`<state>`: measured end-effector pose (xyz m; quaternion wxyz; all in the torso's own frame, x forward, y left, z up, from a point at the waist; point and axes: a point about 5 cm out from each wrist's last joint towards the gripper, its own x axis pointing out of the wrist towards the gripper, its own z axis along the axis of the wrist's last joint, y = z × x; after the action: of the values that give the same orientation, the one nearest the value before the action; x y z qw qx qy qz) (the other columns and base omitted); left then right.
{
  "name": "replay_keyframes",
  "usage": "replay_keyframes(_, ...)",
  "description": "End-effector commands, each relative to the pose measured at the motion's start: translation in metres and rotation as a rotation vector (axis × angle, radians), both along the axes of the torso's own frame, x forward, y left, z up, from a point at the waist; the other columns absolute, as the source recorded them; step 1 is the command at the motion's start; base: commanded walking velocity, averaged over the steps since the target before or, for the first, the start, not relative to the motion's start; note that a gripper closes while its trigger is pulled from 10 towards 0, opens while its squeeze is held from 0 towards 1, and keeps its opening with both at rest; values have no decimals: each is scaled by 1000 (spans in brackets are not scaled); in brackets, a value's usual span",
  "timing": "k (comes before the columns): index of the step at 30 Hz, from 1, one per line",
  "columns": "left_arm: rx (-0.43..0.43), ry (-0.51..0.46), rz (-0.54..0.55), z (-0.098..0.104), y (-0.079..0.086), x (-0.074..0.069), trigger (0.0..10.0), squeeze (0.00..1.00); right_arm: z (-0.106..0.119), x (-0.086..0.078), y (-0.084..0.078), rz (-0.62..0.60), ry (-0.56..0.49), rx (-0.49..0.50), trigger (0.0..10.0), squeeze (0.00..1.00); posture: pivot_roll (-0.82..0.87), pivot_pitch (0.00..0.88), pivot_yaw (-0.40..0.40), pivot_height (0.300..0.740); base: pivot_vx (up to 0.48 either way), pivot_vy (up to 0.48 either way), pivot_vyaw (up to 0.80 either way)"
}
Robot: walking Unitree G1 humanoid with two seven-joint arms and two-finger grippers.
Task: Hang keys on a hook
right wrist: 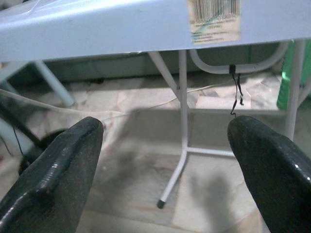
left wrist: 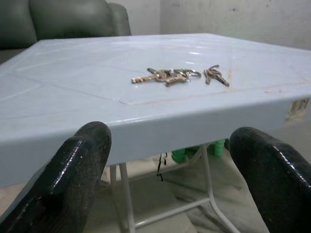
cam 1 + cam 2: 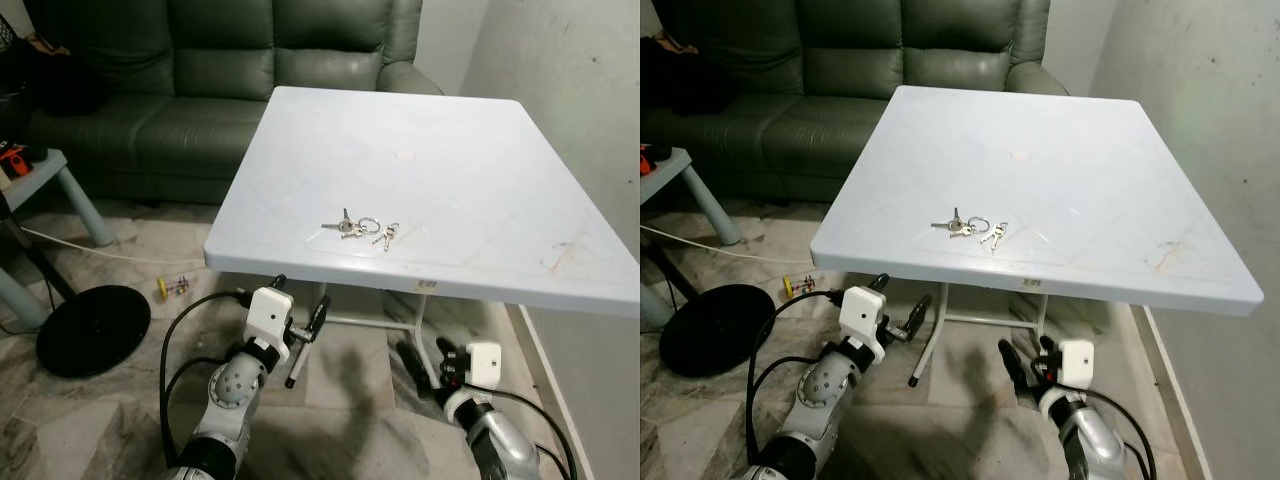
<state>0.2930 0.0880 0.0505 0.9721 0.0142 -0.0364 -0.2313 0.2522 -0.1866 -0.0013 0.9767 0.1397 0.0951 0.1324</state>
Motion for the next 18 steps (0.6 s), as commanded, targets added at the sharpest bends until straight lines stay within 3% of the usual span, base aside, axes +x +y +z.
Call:
replay_keyframes(1, -17, -30, 4, 6, 0, 1, 10000, 0, 7, 6, -2, -30, -26, 26, 10000, 0, 34, 0, -40, 740, 0, 0, 0)
replay_keyframes(4, -69, -78, 46, 19, 4, 7, 10000, 0, 30, 26, 1, -64, -124, 74, 10000, 0, 38, 0, -41, 740, 0, 0, 0)
replay_keyframes(8, -99, -123, 97, 32, 10, 12, 10000, 0, 45, 36, -3, -86, -182, 94, 10000, 0, 44, 0, -44, 740, 0, 0, 0)
replay_keyframes(9, -130, -160, 132, 44, 16, 14, 10000, 0, 57, 40, -7, -99, -221, 114, 10000, 0, 46, 0, -45, 740, 0, 0, 0)
replay_keyframes(13, -159, -175, 166, 51, 22, 15, 10000, 0, 65, 42, -8, -100, -248, 123, 10000, 0, 47, 0, -45, 740, 0, 0, 0)
replay_keyframes(18, -270, -182, 302, 72, 45, 17, 10000, 0, 93, 45, -3, -88, -341, 120, 10000, 0, 46, 2, -41, 740, 0, 0, 0)
